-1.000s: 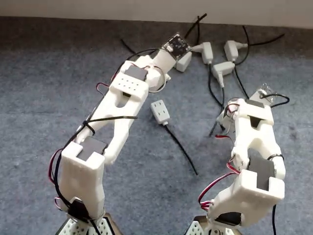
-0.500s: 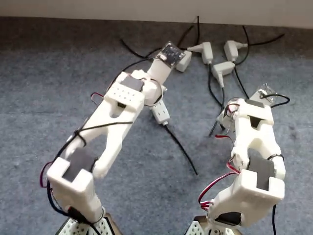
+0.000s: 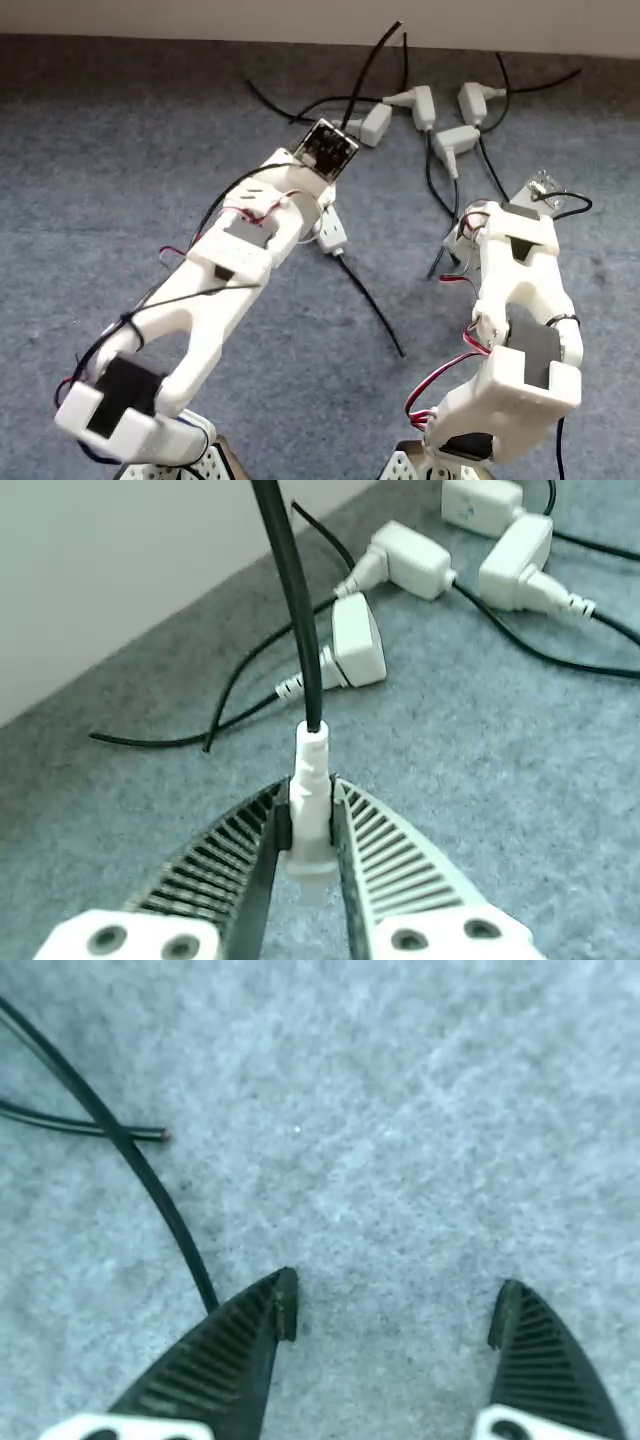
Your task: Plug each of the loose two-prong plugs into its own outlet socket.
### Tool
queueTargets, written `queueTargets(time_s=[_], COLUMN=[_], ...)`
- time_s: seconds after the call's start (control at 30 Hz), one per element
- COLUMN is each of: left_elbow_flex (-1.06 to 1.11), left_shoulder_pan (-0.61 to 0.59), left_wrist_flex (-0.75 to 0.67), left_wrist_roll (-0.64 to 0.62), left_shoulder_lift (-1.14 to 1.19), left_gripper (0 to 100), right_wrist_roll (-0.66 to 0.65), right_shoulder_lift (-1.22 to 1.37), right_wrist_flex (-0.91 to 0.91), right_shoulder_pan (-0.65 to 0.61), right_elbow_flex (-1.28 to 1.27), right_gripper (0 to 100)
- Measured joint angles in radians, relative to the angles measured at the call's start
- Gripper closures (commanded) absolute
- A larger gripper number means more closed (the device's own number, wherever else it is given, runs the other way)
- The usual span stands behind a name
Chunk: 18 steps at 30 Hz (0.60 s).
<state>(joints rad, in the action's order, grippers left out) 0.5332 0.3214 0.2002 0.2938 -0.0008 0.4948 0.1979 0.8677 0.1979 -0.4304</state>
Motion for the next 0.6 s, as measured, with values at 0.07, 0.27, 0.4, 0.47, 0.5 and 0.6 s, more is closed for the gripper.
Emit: queueTargets(time_s=[0.07,0.27,0.4,0.47,0.5,0.6], left_elbow_flex=[-0.140,-0.226,-0.107,-0.029,0.006,0.049], left_shoulder_pan=[0.000,0.017,0.028,0.026,0.029,0.040], left_wrist_flex=[0.118,0.331,0.189,0.069,0.014,-0.121], left_wrist_roll=[0.000,-0.011,-0.057,-0.063,-0.064,-0.064], left_shoulder_lift=[0.115,0.157,0.118,0.118,0.118,0.118], left_gripper=[99,99,99,99,99,99], right_wrist_roll=[0.000,0.000,0.000,0.000,0.000,0.000], right_shoulder_lift=[0.000,0.000,0.000,0.000,0.000,0.000], right_wrist_flex=[0.000,0.000,0.000,0.000,0.000,0.000], right_shoulder_pan=[0.000,0.000,0.000,0.000,0.000,0.000], right_elbow_flex=[0.000,0.000,0.000,0.000,0.000,0.000], right_gripper=[68.3,68.3,68.3,68.3,68.3,68.3])
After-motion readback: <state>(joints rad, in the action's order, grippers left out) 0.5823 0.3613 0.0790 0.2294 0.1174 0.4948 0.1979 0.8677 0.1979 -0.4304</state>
